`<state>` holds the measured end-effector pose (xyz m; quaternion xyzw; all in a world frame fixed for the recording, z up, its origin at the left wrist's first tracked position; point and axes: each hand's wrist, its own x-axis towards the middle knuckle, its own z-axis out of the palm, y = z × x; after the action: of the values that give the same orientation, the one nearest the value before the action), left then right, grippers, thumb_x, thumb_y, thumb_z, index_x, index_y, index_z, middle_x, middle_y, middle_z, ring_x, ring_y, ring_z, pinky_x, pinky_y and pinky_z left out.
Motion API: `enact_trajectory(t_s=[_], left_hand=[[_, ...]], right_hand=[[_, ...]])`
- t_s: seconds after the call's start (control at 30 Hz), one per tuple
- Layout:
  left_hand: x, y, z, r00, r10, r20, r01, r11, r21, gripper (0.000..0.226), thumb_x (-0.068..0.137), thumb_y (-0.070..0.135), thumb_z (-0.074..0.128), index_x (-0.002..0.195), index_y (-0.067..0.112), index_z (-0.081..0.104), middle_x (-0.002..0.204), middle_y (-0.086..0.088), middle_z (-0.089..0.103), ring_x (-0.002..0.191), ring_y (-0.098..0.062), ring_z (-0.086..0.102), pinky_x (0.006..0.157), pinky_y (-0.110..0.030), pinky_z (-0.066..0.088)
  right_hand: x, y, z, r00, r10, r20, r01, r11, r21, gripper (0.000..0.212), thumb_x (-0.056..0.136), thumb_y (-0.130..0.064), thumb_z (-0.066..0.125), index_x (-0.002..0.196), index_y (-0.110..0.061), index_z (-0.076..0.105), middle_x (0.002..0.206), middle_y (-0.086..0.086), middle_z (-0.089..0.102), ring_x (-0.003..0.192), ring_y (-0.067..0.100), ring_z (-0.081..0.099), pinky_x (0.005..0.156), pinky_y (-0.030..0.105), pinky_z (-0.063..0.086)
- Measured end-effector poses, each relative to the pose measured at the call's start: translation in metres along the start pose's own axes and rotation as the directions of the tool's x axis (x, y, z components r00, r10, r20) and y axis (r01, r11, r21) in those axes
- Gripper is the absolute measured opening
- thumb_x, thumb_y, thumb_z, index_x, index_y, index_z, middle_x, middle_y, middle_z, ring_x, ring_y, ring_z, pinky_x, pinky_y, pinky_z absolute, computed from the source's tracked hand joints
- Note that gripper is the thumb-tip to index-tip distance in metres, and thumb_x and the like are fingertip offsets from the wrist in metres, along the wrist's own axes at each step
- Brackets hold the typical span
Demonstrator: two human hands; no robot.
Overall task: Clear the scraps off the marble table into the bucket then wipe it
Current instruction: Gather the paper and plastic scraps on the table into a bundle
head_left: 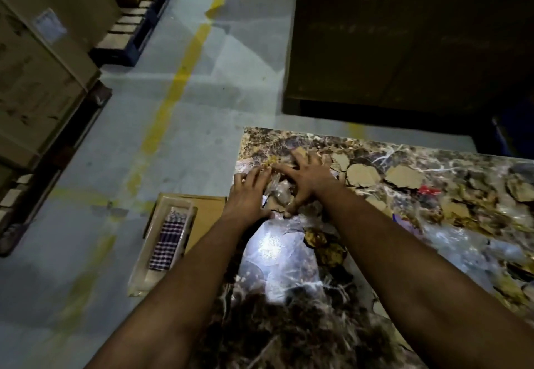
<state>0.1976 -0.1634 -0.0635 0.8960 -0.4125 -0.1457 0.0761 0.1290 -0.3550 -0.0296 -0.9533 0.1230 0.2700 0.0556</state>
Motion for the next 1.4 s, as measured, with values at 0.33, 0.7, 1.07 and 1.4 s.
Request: enact_trajectory(t_s=[0.33,0.7,1.07,1.4], left_hand=[[-0.001,0.02,0.014,1.0,-0.021,-0.022,0.011,0.926,-0.378,0.057,0.086,0.007,0.065,0.138,0.026,0.05,0.153,-0.005,0.028,0.124,-0.032,0.049,0.102,-0.036,0.044],[-0.011,0.07,-0.018,0.947,-0.07,-0.314,-0.14,0.787,-0.6,0.035,0.077,-0.003,0.072,0.109,0.012,0.069,0.12,-0.003,0.057,0.101,-0.012,0.053,0.082,-0.006,0.04],[-0.045,0.242,-0.05,0.85,0.071,-0.522,-0.455,0.599,-0.659,0.039,0.08,0.004,0.076,0.115,0.018,0.068,0.125,-0.003,0.055,0.118,-0.017,0.058,0.098,-0.036,0.053],[-0.113,0.32,0.054,0.903,0.106,-0.417,-0.37,0.687,-0.625,0.048,0.088,-0.009,0.06,0.129,0.017,0.061,0.154,0.001,0.029,0.136,0.013,0.03,0.103,-0.014,0.041]], right_hand=[[-0.013,-0.011,0.032,0.988,-0.003,-0.152,0.028,0.986,0.164,0.093,0.065,-0.053,0.085,0.147,-0.041,0.044,0.163,0.005,0.02,0.139,0.048,0.028,0.1,0.053,0.05],[-0.066,0.011,0.013,0.848,0.019,-0.529,0.271,0.844,0.464,0.046,0.073,-0.022,0.087,0.116,-0.012,0.075,0.124,0.007,0.059,0.112,0.024,0.06,0.099,0.032,0.05],[-0.235,0.129,0.015,0.609,0.245,-0.754,0.242,0.848,0.471,0.045,0.069,-0.008,0.088,0.11,-0.006,0.071,0.121,0.014,0.057,0.111,0.024,0.06,0.092,0.004,0.036],[-0.295,0.153,0.152,0.698,0.274,-0.661,-0.008,0.927,0.375,0.067,0.075,-0.015,0.077,0.135,-0.029,0.049,0.149,0.014,0.043,0.127,0.042,0.04,0.097,0.053,0.05]])
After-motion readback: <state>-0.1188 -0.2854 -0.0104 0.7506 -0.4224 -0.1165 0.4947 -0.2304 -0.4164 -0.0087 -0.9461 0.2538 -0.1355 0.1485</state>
